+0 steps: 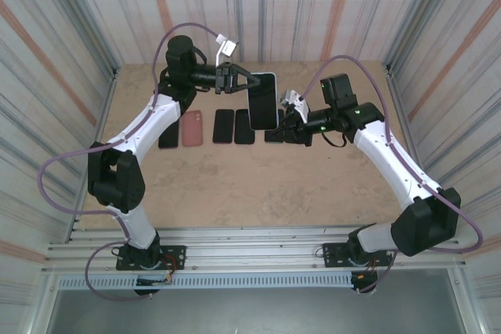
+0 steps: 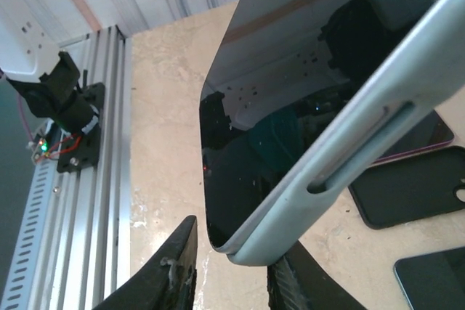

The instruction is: Take the phone out of the phone case

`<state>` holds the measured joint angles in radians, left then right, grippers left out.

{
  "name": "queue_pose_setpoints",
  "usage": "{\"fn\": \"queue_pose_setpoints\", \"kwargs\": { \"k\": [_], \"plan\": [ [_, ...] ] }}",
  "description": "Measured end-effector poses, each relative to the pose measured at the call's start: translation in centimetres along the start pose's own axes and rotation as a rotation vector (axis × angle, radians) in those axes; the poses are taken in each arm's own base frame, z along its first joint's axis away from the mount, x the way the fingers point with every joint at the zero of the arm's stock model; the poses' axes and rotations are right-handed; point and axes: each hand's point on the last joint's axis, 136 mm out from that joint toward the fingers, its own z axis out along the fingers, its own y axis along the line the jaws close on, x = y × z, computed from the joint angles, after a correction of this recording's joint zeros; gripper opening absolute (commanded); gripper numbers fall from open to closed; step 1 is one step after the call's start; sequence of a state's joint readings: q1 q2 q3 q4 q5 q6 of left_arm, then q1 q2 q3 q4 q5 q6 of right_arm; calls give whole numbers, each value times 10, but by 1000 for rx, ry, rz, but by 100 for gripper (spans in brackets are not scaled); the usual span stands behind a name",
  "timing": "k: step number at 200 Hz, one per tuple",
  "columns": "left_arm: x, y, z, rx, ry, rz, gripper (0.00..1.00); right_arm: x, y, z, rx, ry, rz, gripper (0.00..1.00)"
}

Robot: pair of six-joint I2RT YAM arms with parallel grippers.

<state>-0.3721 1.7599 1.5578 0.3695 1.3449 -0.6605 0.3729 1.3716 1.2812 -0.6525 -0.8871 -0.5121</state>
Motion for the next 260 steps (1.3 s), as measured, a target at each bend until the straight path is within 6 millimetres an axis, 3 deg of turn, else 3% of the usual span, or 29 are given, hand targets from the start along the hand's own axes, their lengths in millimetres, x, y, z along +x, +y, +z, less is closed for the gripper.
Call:
{"fn": "queue_pose_setpoints", "kwargs": {
  "k": [129, 174, 230, 260],
  "plan": [
    [-5, -11, -1, 39, 6, 1, 0, -4, -11, -3, 25, -19, -15, 17],
    [-5, -12, 0, 41, 7, 4, 0, -6, -12, -3, 26, -20, -5, 18],
    [-2, -17, 7, 60, 20, 0, 0, -41, -20, -8, 35, -152, 8, 21],
    [-6, -12, 7, 32, -7, -42, 0, -45, -23, -8, 19, -212, 83, 23]
  ]
}}
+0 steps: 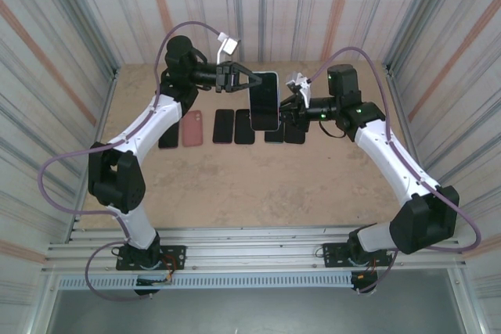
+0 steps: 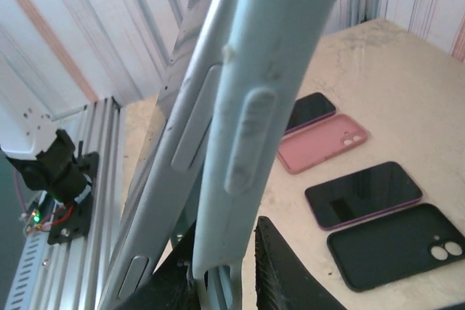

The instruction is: Take the phone out of the phone case

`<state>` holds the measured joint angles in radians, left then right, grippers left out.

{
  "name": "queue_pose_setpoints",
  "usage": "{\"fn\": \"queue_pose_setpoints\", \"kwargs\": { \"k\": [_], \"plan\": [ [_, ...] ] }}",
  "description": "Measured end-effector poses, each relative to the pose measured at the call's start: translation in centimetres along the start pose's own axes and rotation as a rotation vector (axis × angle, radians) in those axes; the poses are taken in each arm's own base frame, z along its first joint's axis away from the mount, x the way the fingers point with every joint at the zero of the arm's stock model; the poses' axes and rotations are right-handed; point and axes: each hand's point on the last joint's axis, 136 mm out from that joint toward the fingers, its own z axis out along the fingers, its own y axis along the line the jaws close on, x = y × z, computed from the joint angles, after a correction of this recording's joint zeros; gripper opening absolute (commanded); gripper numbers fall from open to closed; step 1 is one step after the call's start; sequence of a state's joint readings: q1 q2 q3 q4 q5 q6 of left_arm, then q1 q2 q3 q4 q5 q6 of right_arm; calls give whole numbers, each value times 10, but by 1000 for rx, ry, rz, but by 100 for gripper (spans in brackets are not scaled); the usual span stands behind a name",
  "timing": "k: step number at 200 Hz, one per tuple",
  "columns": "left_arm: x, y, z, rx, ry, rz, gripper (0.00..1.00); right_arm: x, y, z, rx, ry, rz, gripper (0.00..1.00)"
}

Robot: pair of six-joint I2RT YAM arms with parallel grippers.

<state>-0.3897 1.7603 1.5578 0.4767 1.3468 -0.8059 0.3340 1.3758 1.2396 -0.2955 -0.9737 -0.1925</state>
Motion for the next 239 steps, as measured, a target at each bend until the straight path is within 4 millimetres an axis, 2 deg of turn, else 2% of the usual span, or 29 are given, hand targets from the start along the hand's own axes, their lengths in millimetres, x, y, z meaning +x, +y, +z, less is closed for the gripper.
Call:
{"fn": "queue_pose_setpoints", "kwargs": {
  "k": [40, 67, 92, 146, 183, 210, 239],
  "plan": [
    [-20, 13, -3, -72, -118, -137, 0, 8, -4, -1, 7, -111, 217, 28],
    [-20, 33, -7, -120, -209, -276, 0, 7, -15, -6, 70, -230, 391, 29],
    [-21, 48, -9, -149, -270, -361, 0, 4, -26, -10, 112, -334, 528, 25],
    [-25, 61, -13, -152, -349, -449, 0, -17, -32, -19, 127, -495, 689, 18],
    [-23, 71, -12, -152, -363, -489, 0, -17, -37, -20, 136, -540, 781, 12],
    [-20, 78, -12, -162, -372, -528, 12, -16, -40, -21, 137, -562, 826, 6],
    [-17, 90, -12, -189, -395, -584, 25, -14, -36, -18, 99, -573, 887, 5]
  ]
}}
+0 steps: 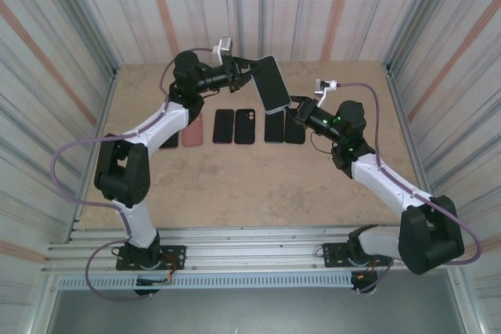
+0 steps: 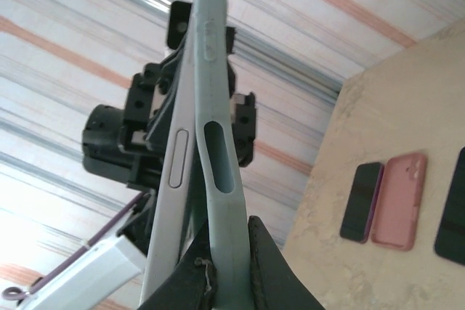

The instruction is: Take the phone out of the phone case

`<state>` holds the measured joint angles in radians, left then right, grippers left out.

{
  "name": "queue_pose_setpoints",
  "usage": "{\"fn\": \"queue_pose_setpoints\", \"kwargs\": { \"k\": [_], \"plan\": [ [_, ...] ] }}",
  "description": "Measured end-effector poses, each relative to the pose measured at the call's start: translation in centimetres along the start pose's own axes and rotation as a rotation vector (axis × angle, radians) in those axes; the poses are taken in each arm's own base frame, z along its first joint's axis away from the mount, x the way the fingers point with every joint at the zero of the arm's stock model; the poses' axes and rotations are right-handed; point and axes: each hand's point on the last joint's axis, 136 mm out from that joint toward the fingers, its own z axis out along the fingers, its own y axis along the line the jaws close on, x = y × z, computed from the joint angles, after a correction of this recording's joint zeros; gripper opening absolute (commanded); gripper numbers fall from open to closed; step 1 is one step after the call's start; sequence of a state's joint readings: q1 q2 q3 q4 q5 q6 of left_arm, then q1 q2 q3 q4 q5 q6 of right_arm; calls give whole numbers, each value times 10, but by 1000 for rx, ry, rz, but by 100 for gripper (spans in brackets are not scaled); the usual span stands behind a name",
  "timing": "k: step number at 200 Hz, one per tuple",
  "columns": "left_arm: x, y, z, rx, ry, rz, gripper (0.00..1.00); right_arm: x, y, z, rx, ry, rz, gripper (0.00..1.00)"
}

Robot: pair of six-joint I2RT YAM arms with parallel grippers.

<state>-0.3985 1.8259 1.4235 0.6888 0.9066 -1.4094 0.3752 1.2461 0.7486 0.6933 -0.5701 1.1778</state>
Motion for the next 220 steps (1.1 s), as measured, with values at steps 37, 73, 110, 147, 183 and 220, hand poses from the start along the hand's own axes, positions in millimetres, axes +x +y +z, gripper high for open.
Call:
{"fn": "queue_pose_setpoints", "kwargs": {
  "k": [37, 73, 110, 147, 183, 220],
  "plan": [
    [-4, 21, 1, -46, -28, -66, 31, 10, -10, 2, -5, 16, 76, 4],
    [-4, 34, 1, -80, -40, -119, 48, 12, -23, 4, 4, 5, 140, 3],
    [-3, 51, -1, -141, -50, -160, 67, 9, -33, 5, 14, -30, 182, 3],
    [-2, 73, -6, -234, -82, -198, 75, 2, -39, 7, 16, -73, 182, 2],
    [3, 76, -17, -284, -124, -222, 77, -7, -47, 8, 30, -128, 180, 2],
    [31, 61, -27, -304, -156, -261, 76, -21, -55, 8, 50, -213, 168, 3]
  ]
}}
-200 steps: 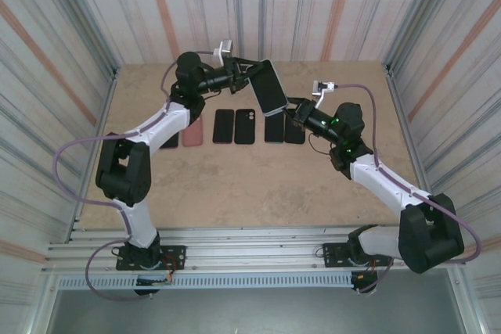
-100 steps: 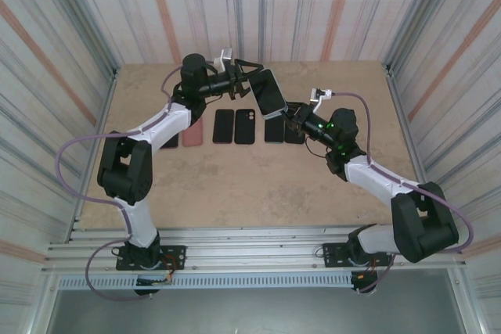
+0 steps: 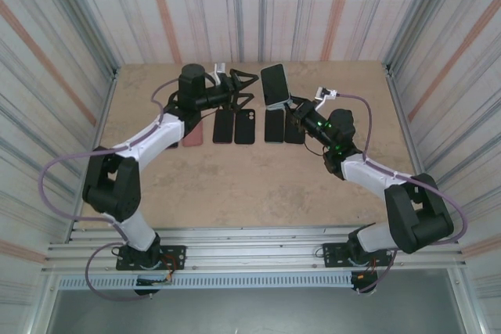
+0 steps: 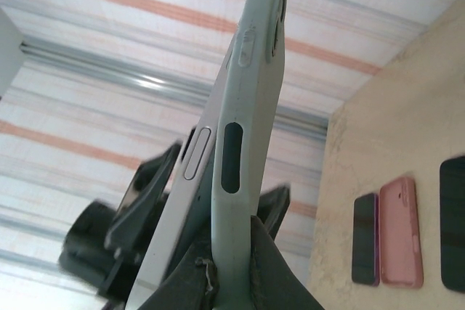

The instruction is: Take the phone out of the phone case

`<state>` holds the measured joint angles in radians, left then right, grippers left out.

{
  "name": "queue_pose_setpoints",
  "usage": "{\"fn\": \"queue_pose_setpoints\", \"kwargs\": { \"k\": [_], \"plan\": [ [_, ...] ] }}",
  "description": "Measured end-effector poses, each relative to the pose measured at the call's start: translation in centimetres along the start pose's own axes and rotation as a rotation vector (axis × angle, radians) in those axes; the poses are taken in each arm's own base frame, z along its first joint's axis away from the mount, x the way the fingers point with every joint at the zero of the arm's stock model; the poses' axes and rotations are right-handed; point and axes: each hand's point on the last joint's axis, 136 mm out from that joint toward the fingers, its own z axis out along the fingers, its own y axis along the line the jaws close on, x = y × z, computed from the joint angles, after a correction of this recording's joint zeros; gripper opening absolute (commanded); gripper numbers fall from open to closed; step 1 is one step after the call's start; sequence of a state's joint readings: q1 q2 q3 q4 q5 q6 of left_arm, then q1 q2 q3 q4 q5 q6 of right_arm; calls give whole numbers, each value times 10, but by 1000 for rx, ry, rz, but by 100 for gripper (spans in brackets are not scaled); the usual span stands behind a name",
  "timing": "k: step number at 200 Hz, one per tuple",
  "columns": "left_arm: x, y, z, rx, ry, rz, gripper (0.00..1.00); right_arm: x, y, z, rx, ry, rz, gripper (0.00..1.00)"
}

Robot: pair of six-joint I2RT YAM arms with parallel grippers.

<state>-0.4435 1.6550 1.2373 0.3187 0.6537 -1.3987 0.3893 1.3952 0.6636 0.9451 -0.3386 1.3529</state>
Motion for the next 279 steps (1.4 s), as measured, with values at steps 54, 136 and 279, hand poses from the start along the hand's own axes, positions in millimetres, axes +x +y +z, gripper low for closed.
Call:
{"fn": "queue_pose_setpoints", "kwargs": {
  "k": [54, 136, 279],
  "plan": [
    [52, -26, -3, 48, -24, -93, 73, -8, -8, 5, 23, -87, -41, 3],
    [67, -41, 13, 122, -44, -191, 70, -2, -9, 11, 17, -119, -75, 2],
    [49, -26, 21, 101, -156, -241, 56, 0, -2, 16, -15, -150, -77, 2]
  ]
}}
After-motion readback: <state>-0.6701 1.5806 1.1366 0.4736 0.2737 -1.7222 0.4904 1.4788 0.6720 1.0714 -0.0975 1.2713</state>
